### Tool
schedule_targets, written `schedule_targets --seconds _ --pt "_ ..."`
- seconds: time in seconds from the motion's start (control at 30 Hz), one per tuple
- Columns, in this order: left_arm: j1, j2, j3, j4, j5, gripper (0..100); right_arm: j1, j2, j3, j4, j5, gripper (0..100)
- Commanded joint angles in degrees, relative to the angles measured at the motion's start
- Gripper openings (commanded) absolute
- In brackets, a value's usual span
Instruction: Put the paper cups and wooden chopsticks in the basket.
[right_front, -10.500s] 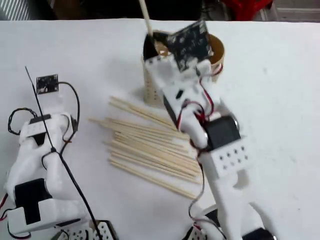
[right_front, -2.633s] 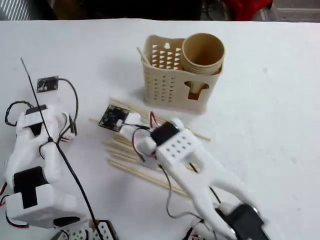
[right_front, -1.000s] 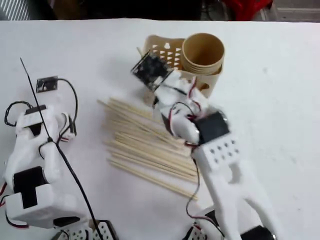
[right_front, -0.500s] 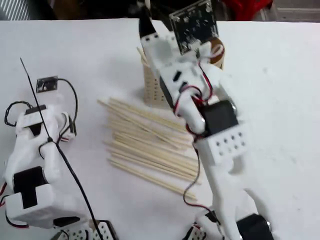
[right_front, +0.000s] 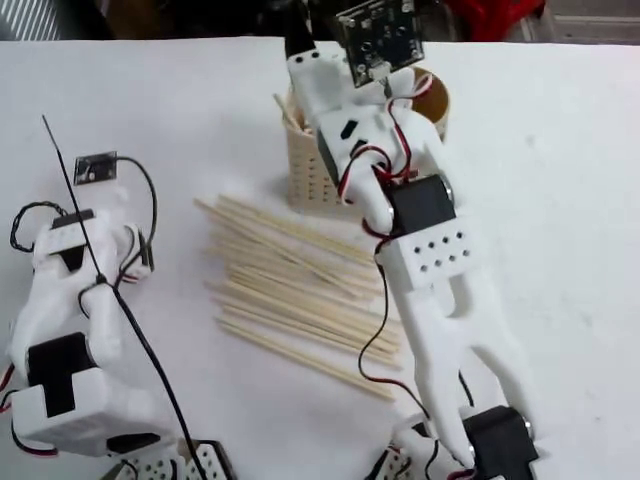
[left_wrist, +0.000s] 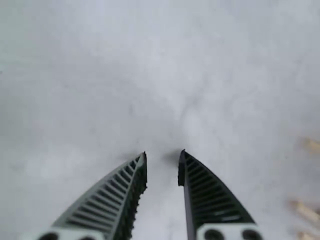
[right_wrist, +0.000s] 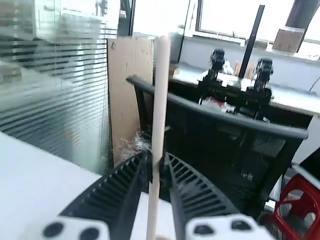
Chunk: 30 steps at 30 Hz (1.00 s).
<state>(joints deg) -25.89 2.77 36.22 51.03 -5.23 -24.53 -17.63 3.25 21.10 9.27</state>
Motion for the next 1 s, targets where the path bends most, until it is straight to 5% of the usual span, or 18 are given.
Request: schedule_targets --seconds 0.0,0.23,0.5,0.73,0.97 --pt "0.7 -0.4 -0.4 -0.7 0.3 12 0.7 -0.7 0.9 -1.6 -0.6 10.8" --pt "0.7 -0.4 -0.3 -0.7 0.3 12 0.7 -1.9 1.1 5.9 -0.7 13.5" --pt "0.7 -0.4 -0.4 -0.7 0.3 12 0.5 -12.6 1.1 37.3 -0.3 7.7" --pt "0.7 -0.3 -0.4 -0.7 0.3 12 -11.9 -14.7 6.3 56.5 14.8 7.7" --pt "0.7 -0.3 -0.4 -0.7 0.3 12 -22.2 -14.7 28.0 49.9 20.7 7.8"
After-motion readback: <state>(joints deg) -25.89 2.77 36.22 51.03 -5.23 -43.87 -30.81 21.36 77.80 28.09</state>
